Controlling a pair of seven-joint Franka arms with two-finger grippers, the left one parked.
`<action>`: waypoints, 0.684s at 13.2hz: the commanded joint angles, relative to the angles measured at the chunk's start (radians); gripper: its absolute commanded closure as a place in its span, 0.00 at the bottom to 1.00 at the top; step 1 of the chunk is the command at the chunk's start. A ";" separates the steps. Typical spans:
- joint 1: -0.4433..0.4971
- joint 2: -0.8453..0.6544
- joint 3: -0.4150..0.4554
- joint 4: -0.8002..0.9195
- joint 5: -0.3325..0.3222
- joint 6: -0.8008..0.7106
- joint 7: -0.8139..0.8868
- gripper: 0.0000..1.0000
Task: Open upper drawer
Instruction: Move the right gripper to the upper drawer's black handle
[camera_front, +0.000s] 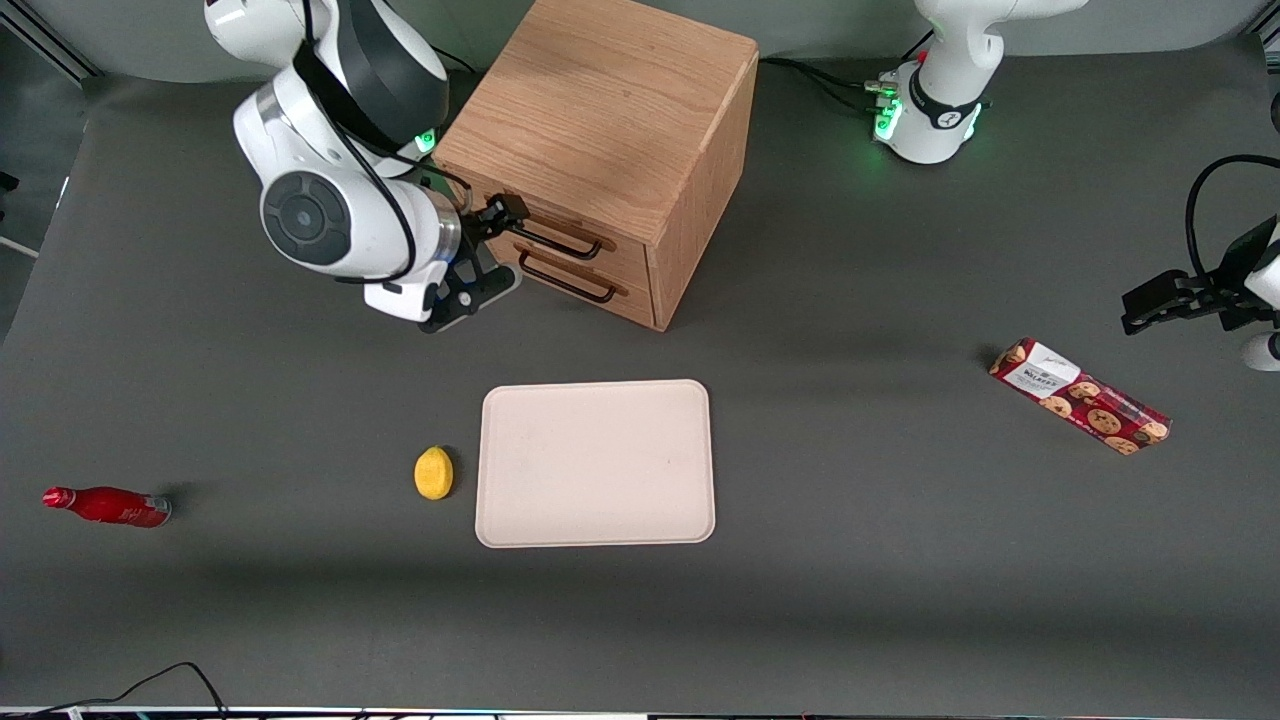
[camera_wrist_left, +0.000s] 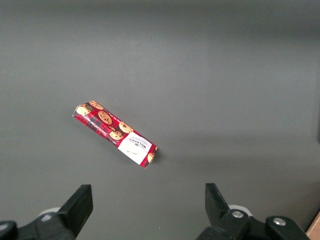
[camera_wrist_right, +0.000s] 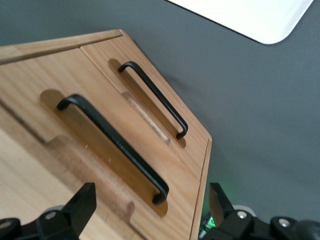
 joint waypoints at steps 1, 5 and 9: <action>0.007 0.018 0.008 0.007 0.011 0.023 -0.016 0.00; 0.011 0.033 0.034 -0.011 0.006 0.057 -0.019 0.00; 0.011 0.036 0.051 -0.015 -0.064 0.060 -0.104 0.00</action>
